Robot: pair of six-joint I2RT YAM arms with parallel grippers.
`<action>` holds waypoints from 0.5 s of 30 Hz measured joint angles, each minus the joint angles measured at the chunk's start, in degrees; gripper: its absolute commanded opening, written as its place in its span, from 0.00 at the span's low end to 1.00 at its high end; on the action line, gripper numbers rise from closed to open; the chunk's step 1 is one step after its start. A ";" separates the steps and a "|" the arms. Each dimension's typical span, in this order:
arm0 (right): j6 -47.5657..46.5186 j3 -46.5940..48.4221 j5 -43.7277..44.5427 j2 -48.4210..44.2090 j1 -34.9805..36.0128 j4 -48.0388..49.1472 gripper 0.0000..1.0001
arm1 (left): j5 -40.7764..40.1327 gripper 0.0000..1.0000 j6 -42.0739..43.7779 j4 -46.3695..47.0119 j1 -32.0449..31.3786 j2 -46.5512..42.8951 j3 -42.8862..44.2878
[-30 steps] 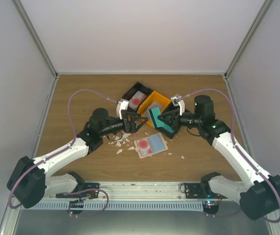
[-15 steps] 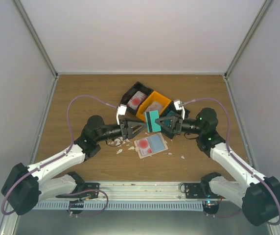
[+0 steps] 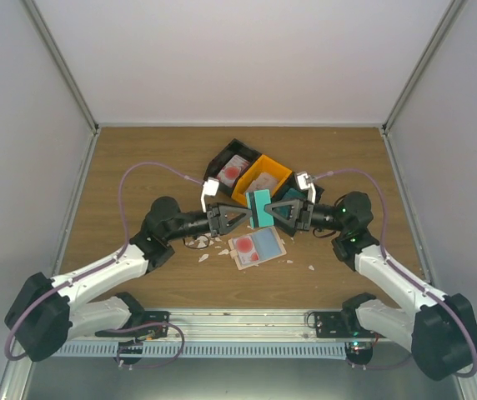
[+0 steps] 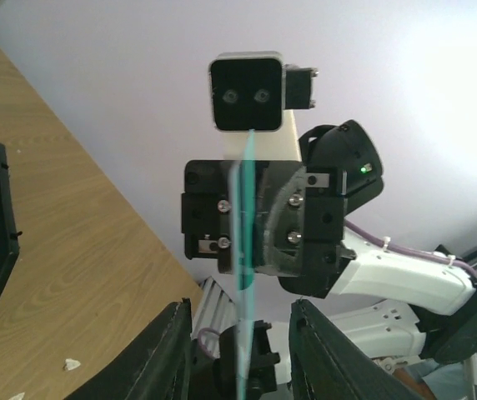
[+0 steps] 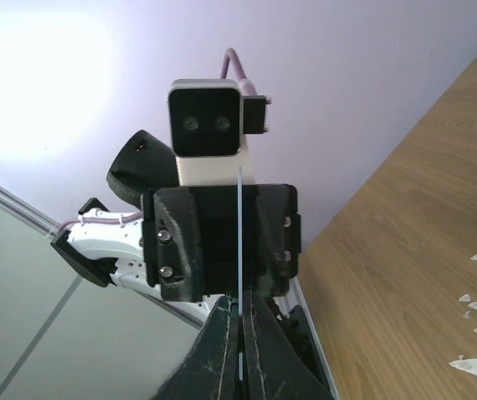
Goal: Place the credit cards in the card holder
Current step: Pick up the credit card from the storage box.
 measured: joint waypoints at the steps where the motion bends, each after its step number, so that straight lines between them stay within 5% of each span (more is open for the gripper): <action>1: 0.39 -0.28 -0.28 0.17 0.07 0.63 0.01 | 0.00 0.37 0.04 0.00 -0.02 0.44 0.04; 4: 1.22 -0.63 -0.76 0.48 0.20 1.66 0.01 | 0.04 0.32 0.09 -0.07 -0.09 2.62 0.11; 11: 0.90 -1.16 -0.63 1.51 0.24 0.87 0.02 | 0.92 0.00 0.50 0.48 -0.70 4.92 0.83; 15: -2.03 -1.11 0.09 1.29 0.20 -3.02 0.41 | 0.90 0.00 1.01 0.68 -0.76 5.07 0.76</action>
